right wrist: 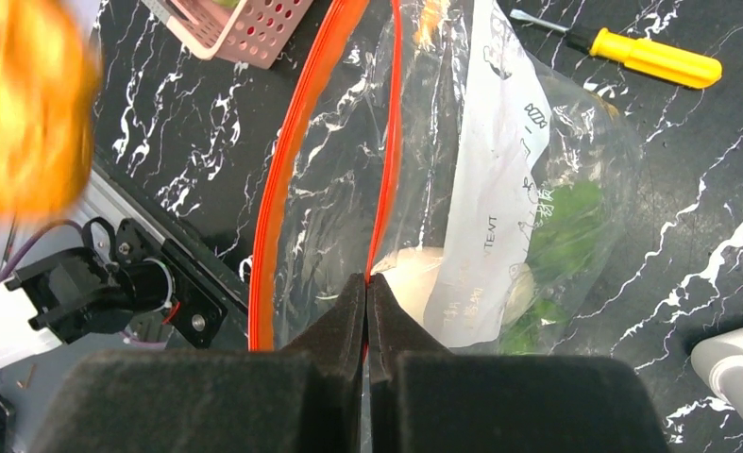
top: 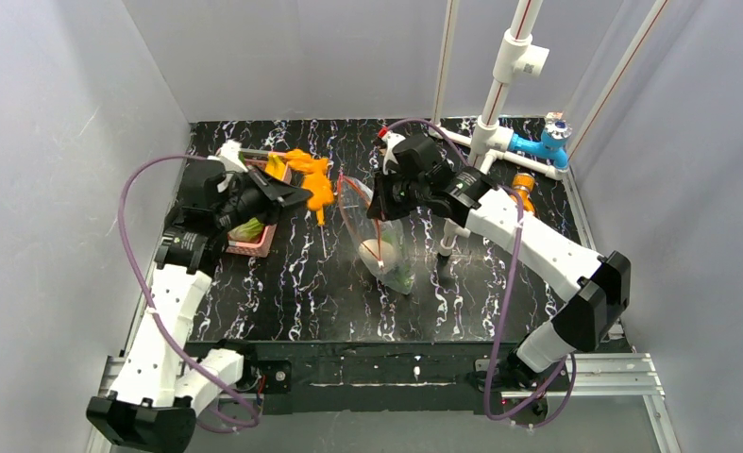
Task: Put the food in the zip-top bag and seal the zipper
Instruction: Pick up the fake vegetable from the bin, then place the fake vegetable in the zipper food storage bag.
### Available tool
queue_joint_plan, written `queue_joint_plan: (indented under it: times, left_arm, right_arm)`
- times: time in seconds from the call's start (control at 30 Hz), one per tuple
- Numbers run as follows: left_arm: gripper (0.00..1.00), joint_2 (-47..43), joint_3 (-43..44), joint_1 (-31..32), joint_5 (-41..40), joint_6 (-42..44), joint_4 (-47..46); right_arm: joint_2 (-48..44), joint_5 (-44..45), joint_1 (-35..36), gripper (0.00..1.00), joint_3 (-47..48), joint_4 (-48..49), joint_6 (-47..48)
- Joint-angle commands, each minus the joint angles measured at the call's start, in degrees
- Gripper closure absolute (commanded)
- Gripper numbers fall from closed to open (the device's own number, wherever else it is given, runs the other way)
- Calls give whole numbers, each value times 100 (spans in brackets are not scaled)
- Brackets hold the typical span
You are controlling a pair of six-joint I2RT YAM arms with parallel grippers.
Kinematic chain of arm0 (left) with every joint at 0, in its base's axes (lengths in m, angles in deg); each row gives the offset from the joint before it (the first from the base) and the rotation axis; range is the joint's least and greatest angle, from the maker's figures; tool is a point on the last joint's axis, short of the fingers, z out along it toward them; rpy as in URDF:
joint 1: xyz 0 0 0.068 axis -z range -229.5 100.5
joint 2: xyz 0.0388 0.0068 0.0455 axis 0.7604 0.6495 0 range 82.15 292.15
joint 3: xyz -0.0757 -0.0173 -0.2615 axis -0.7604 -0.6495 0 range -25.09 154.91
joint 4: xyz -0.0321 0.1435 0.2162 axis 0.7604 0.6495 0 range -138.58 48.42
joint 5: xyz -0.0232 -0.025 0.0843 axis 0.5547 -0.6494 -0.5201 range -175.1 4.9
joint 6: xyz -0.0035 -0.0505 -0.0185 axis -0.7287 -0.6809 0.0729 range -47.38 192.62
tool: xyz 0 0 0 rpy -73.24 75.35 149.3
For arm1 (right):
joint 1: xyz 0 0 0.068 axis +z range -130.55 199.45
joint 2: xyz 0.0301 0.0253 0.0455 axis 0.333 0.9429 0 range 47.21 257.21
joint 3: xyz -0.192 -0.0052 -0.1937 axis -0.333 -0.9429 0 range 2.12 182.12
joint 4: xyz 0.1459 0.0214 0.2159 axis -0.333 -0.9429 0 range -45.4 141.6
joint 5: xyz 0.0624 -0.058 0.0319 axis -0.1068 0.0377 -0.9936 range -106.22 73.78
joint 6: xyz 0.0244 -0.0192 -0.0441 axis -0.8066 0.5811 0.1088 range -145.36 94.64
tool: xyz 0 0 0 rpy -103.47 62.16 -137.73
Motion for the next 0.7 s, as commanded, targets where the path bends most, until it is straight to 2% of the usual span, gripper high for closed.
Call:
queue_joint_plan:
  times: [0.0, 0.13, 0.23, 0.67]
  left_arm:
    - [100, -30, 515, 824, 512, 1223, 619]
    - [100, 6, 725, 1341, 132, 1723, 1294]
    - [100, -20, 689, 1411, 56, 1808, 1593]
    - [100, 358, 271, 1448, 90, 374, 1285]
  right_arm:
    - [174, 138, -73, 99, 556, -105, 67]
    - [220, 185, -71, 99, 709, -133, 67]
    - [188, 217, -76, 99, 754, -130, 58]
    - [-124, 373, 47, 99, 287, 446, -21]
